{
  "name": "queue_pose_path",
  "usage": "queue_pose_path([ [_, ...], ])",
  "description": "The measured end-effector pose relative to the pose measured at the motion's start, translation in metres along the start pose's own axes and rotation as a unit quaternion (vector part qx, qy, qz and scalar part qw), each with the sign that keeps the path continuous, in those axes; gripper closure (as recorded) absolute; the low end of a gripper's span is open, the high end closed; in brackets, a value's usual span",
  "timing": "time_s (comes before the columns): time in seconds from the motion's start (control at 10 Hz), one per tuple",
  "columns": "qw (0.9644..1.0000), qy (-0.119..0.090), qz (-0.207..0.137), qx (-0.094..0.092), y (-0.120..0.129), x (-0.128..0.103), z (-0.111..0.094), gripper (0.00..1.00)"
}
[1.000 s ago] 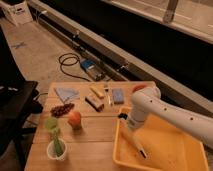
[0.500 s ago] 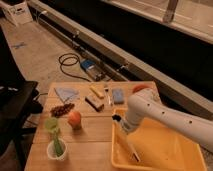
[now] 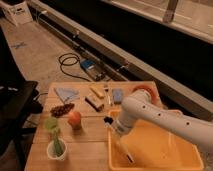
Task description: Wipe tray with brush
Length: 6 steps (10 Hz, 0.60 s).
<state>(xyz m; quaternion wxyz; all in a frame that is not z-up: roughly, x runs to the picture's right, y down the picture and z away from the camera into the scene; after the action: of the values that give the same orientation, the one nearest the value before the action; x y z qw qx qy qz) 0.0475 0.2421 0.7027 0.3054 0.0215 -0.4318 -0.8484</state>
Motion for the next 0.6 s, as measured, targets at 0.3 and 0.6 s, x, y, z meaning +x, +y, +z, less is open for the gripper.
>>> queue_pose_path([
  [0.3, 0.9996, 0.002, -0.028, -0.003, -0.017, 0.015, 0.0, 1.0],
  [0.6, 0.9995, -0.005, 0.0, -0.031, -0.006, 0.011, -0.01, 1.0],
])
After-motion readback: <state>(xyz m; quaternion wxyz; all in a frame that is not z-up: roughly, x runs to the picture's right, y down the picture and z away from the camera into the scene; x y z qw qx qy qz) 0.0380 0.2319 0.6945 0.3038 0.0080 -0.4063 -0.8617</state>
